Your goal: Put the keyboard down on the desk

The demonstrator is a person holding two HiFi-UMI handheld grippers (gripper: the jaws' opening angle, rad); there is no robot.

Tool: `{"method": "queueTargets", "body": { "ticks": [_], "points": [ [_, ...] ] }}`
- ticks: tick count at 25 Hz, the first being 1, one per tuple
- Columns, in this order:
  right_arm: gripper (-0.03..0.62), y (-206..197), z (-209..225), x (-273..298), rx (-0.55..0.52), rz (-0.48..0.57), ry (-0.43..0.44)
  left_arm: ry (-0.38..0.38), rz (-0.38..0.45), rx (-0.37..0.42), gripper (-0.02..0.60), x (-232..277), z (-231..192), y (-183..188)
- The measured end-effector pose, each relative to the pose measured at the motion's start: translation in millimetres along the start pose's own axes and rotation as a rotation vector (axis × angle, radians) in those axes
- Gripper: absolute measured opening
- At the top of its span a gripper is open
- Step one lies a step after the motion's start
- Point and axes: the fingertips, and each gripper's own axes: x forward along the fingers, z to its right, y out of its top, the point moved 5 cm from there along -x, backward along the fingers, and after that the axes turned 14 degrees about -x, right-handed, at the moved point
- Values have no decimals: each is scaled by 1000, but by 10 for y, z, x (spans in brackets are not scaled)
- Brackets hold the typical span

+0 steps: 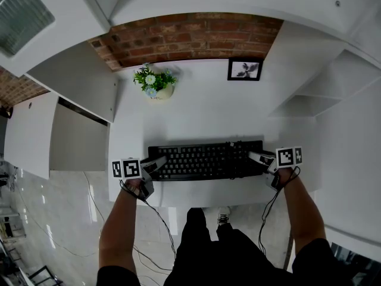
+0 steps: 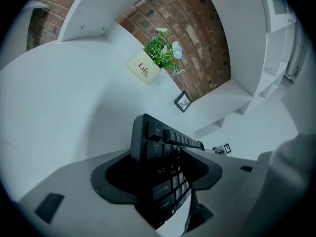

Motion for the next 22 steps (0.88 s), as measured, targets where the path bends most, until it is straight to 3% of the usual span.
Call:
{"method": "queueTargets", "body": {
  "ticks": [10, 22],
  "points": [
    [258, -14, 25, -52, -51, -4, -115, 147, 72, 80, 310, 14, 41, -22],
    [271, -14, 41, -47, -147, -49, -319, 332, 187, 151, 325, 33, 62, -93]
  ]
}}
